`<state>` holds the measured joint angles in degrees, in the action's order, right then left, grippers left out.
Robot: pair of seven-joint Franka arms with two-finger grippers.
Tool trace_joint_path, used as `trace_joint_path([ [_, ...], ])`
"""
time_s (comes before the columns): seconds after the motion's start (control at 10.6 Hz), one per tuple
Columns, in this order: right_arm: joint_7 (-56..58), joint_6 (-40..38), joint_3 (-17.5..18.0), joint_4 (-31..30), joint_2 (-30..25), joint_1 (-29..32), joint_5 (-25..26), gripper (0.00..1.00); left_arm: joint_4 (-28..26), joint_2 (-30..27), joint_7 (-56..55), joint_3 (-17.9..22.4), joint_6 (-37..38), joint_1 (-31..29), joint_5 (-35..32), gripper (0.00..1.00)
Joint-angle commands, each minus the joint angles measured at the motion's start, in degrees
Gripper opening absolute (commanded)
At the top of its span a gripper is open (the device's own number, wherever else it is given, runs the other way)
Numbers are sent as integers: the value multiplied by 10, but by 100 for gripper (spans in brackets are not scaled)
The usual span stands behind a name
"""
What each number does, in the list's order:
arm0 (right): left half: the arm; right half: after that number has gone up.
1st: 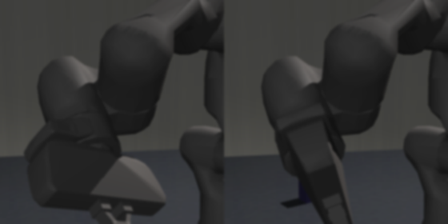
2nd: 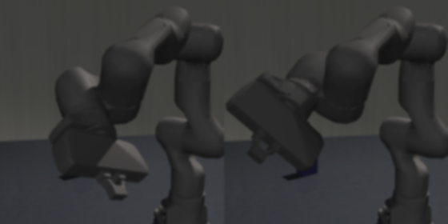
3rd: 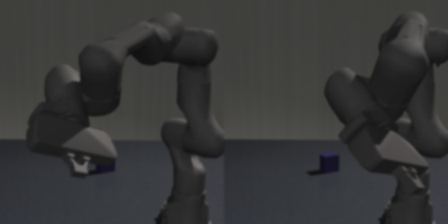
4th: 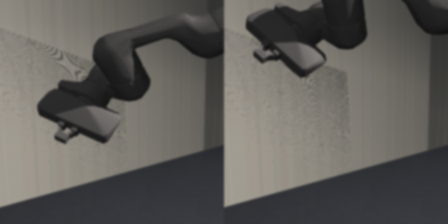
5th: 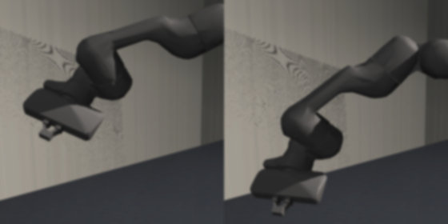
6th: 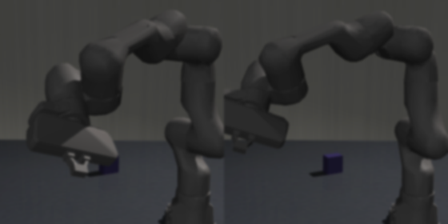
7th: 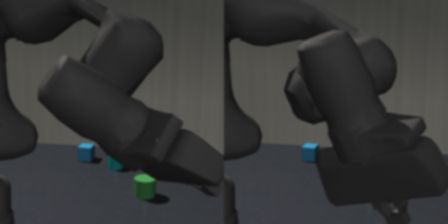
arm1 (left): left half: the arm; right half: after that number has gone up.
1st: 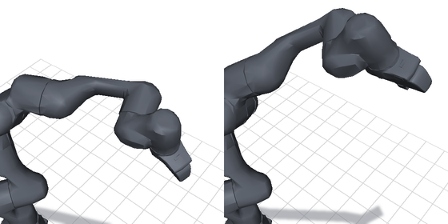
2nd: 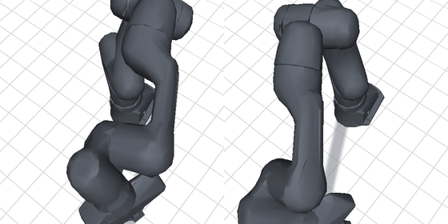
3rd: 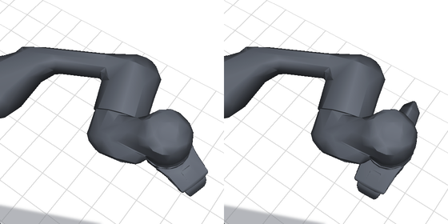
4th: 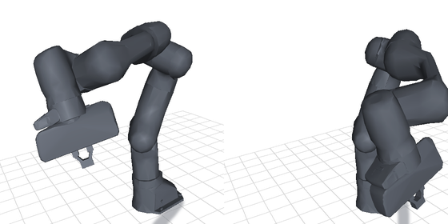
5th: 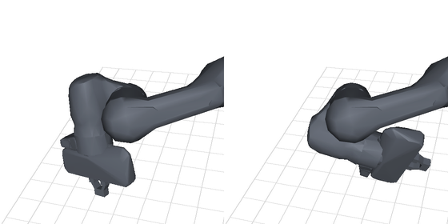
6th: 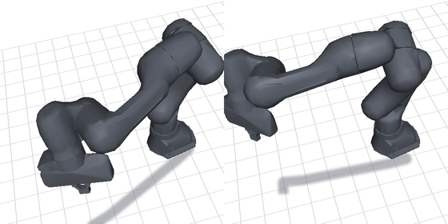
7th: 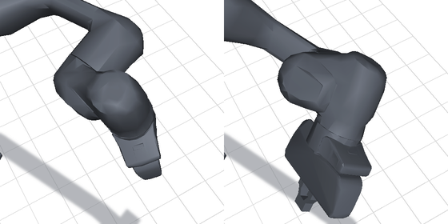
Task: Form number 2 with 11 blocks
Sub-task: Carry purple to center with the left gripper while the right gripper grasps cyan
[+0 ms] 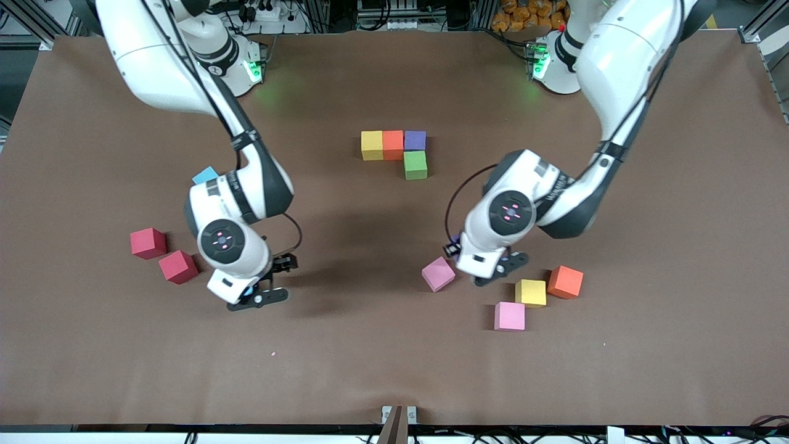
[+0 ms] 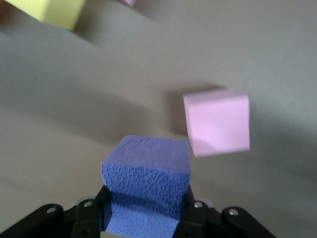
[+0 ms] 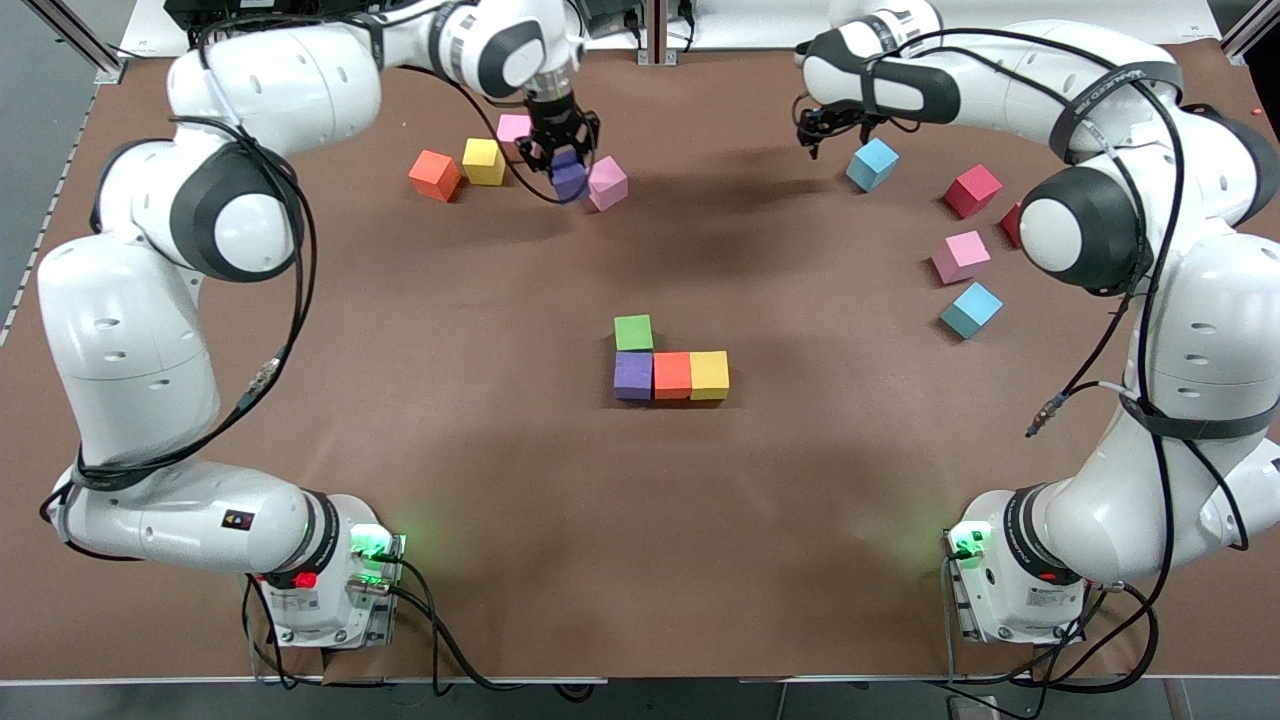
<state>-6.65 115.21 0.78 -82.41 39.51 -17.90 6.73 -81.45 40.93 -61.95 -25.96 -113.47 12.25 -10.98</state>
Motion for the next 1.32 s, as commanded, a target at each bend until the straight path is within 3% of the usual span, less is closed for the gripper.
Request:
trace_joint_path([
  [0.0, 65, -3, 10, -7, -1, 30, 8, 100, -9, -6, 17, 0, 4, 21, -12, 50],
  [0.28, 115, 1, 10, -6, 4, 47, 8, 100, -45, -6, 3, 0, -3, 50, -7, 50],
  [0.57, 177, 34, 10, -7, 16, 69, 5, 100, -138, -33, -40, -1, -100, 57, -7, 51],
  [1.23, 213, 110, 10, -10, 50, 53, 10, 100, -199, -49, -72, -11, -135, 100, -12, 51],
])
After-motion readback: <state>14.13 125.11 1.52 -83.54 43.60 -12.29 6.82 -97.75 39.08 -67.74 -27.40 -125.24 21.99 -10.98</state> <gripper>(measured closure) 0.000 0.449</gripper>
